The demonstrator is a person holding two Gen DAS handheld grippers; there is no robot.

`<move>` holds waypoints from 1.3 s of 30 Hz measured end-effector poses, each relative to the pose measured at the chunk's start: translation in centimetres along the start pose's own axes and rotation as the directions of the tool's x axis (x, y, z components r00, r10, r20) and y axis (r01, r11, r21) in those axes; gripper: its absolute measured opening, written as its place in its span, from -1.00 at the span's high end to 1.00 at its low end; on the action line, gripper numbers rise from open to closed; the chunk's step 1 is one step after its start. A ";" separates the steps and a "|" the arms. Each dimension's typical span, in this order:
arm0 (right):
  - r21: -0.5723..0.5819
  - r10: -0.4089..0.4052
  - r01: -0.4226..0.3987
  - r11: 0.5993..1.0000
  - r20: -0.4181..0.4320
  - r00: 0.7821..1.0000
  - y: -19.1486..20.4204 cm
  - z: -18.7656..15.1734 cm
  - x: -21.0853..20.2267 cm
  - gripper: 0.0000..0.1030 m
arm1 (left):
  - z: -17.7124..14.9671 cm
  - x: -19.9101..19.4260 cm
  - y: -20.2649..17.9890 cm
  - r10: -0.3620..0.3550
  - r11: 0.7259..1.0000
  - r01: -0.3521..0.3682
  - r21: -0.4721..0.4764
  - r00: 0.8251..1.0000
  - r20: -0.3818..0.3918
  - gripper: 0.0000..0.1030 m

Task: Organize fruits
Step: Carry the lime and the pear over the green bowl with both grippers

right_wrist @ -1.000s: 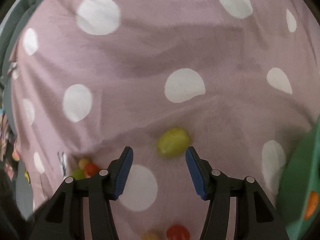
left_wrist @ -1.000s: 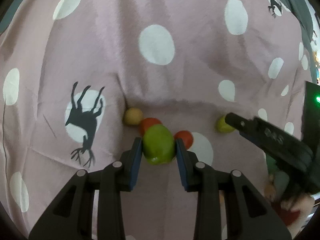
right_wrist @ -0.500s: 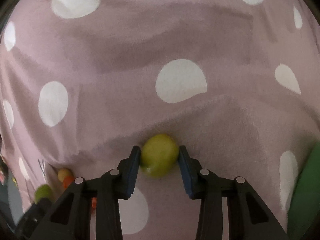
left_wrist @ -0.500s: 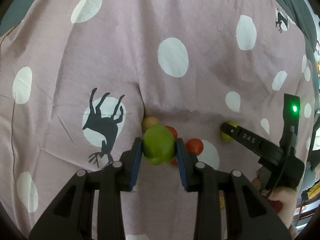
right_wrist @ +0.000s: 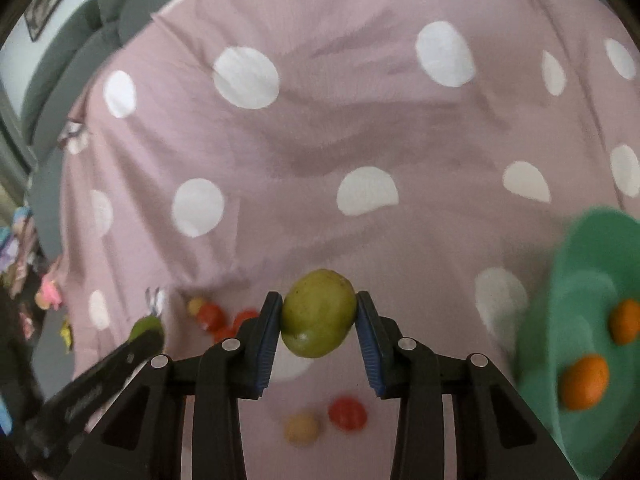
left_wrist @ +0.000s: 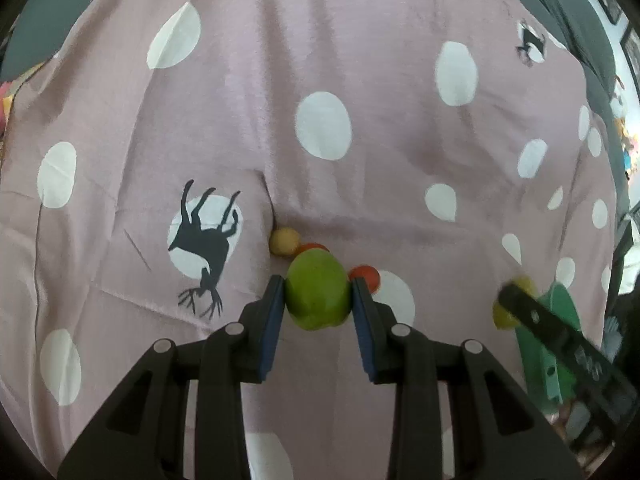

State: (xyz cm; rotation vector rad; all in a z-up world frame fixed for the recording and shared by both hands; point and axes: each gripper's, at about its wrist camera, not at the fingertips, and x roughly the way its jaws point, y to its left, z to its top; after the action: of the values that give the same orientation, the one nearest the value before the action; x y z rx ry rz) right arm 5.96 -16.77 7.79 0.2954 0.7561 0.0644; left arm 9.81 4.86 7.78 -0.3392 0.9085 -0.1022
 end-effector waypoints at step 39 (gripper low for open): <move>0.201 -0.137 0.078 0.977 0.298 0.945 -14.1 0.3 -13.3 0.24 | -6.4 -2.3 -23.8 -0.235 0.893 0.211 0.398 0.972 0.012 0.36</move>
State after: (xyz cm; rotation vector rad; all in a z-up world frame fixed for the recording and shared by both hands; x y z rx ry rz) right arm -4.20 -32.48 12.78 0.4313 0.4628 -0.1556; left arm 4.66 -18.58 13.73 -0.0665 0.7644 -0.4800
